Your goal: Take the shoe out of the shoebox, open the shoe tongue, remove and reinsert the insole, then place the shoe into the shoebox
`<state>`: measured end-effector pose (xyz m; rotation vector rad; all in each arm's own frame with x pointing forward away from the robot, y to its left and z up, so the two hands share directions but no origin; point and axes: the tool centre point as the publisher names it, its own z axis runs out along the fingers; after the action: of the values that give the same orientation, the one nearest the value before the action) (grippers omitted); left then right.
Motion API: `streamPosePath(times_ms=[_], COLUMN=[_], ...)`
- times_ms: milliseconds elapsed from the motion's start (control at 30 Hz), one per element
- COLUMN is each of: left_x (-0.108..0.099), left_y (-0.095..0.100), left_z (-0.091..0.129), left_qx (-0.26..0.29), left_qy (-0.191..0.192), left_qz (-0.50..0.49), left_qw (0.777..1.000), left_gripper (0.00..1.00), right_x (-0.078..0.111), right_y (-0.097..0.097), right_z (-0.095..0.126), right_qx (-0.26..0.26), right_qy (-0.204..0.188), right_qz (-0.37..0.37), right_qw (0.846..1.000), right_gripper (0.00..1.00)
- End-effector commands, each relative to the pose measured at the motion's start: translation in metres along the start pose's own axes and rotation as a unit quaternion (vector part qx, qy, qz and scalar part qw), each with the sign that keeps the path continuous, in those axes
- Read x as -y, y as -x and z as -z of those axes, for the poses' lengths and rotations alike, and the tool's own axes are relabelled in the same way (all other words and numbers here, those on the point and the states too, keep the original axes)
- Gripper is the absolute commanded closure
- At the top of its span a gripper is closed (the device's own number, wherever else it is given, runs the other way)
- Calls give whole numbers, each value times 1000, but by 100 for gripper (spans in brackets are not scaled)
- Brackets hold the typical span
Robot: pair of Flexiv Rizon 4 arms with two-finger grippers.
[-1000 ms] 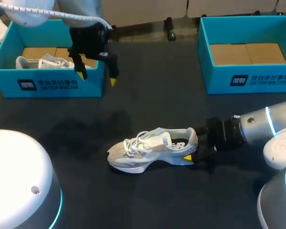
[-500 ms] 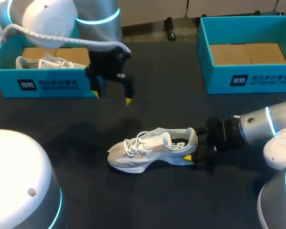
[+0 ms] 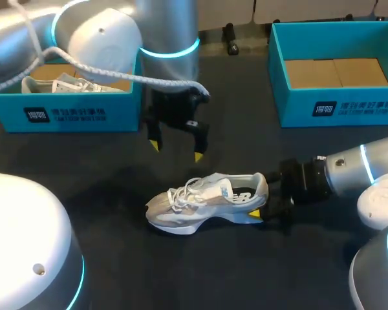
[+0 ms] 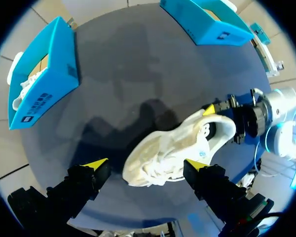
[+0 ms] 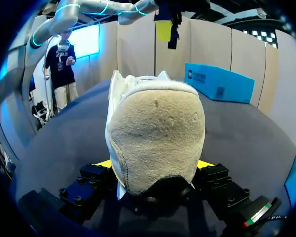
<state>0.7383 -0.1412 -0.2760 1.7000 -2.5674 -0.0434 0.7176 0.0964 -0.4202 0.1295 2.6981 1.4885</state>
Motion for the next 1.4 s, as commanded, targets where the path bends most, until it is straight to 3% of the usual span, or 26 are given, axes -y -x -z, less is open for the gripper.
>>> streamPosePath(times_ms=[33, 800, 1000, 1400], left_x=[10, 9, 4, 2], left_y=[-12, -13, -26, -66], left_z=[-7, -8, -12, -32], left_qx=[9, 10, 32, 12], left_qy=[10, 10, -3, -1], left_qz=[1, 4, 54, 50], left_qw=[1000, 1000, 998, 999], left_gripper=[0, 0, 0, 0], right_x=[1, 1, 1, 1], right_y=[-1, -1, -1, -1], right_z=[-8, -8, -8, -8], right_qx=[0, 0, 0, 0], right_qy=[-3, -3, -3, -3], right_qz=[-1, -1, -1, -1], right_qw=[1000, 1000, 1000, 1000], right_gripper=[100, 100, 100, 100])
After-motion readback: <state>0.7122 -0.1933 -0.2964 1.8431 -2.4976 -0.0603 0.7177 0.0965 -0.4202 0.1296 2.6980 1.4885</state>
